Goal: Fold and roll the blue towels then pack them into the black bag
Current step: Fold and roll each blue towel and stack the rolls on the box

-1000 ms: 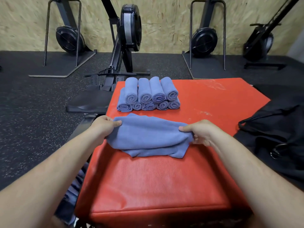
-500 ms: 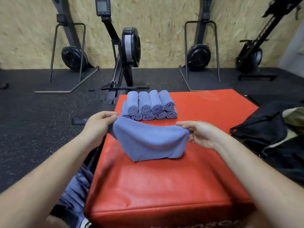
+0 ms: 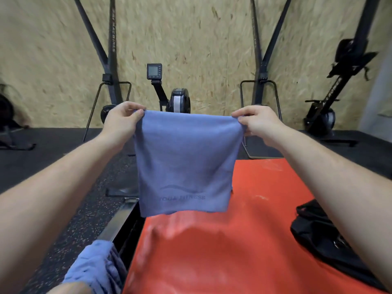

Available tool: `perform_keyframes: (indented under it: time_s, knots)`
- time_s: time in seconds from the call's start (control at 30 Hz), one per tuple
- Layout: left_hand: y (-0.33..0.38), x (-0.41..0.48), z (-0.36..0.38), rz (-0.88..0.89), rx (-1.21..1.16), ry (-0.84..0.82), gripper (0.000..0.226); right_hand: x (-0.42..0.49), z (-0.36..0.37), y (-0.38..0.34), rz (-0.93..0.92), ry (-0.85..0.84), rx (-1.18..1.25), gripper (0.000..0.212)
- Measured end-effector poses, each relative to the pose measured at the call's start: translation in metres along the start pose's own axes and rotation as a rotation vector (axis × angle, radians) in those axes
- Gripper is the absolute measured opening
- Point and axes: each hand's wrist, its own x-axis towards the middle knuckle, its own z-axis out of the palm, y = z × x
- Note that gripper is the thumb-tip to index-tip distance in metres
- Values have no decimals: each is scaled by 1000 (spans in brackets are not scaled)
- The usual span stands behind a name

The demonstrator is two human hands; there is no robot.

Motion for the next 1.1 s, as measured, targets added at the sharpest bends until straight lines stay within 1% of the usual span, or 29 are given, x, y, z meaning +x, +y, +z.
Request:
perform_keyframes:
  time_s: [0.1, 0.2, 0.3, 0.37, 0.47, 0.53, 0.6, 0.67, 0.7, 0.77, 0.83, 0.9, 0.97, 1.1]
  knots:
    - [7, -4, -1, 37, 93, -18, 11, -4, -2, -12, -32, 42, -59, 21]
    - [10, -9, -8, 1, 120, -34, 11, -9, -5, -14, 6, 31, 9, 16]
    - [13, -15, -17, -55, 46, -35, 6, -16, -13, -10, 51, -36, 120, 14]
    - [16, -22, -24, -91, -29, -52, 6, -25, -21, -12, 74, -90, 215, 21]
    - [22, -32, -32, -118, -105, -66, 12, -40, -32, -19, 74, -162, 314, 25]
    - [23, -33, -35, -127, -103, -70, 17, -45, -38, -22, 60, -187, 325, 29]
    - [22, -31, -35, -122, -40, -80, 23, -45, -39, -23, 50, -164, 236, 34]
    - [20, -28, -30, -107, 88, -113, 28, -42, -34, -19, 39, -100, 41, 35]
    - [17, -28, -26, -90, 171, -133, 27, -39, -30, -15, 39, -76, -56, 33]
    - [7, -28, -15, -53, 360, -169, 15, -30, -20, -2, 41, -53, -212, 28]
    - [-9, -24, -5, -36, 472, -179, 3, -20, -9, 13, 35, -39, -318, 20]
    - [-25, -17, 3, -61, 469, -169, 6, -9, 0, 27, 30, -20, -378, 13]
    - [-37, -9, 8, -77, 440, -151, 9, -4, 7, 37, 28, 18, -395, 13]
    - [-46, 0, 13, -23, 379, -112, 7, 1, 12, 49, -100, 33, -406, 14]
